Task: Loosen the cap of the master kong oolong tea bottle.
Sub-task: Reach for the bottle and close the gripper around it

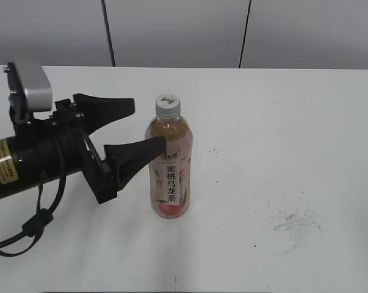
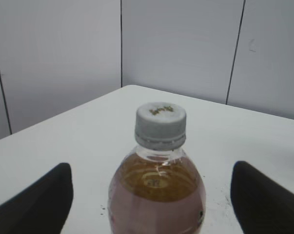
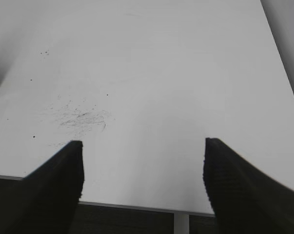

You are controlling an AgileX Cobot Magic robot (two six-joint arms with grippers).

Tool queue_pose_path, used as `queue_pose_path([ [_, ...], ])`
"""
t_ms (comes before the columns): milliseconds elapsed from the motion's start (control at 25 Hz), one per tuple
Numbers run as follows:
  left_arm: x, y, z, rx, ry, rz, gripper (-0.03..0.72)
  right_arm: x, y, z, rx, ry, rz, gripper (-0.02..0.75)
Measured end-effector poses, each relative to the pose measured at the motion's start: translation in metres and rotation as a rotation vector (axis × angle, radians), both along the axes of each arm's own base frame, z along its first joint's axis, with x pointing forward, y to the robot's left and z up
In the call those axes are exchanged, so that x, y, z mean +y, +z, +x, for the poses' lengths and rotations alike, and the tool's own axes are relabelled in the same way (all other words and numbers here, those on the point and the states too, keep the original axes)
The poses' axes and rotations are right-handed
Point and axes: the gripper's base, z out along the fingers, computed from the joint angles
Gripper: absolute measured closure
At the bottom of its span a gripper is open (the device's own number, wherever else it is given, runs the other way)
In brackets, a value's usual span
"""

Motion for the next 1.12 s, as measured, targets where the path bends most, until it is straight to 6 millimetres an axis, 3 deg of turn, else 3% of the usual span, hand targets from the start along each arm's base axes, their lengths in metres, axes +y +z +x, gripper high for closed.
queue_pose_path([
  [520,-0.036,-0.024,0.021,0.087,-0.046,-0.017,0.099,0.000,0.000,0.000,0.000,0.000,0.000,0.163],
  [840,-0.045,-0.035,0.038,0.097,-0.031,-0.021,0.099,0.000,0.000,0.000,0.000,0.000,0.000,0.163],
  [1120,-0.054,-0.043,0.038,0.108,-0.058,-0.014,0.113,0.000,0.000,0.000,0.000,0.000,0.000,0.163],
])
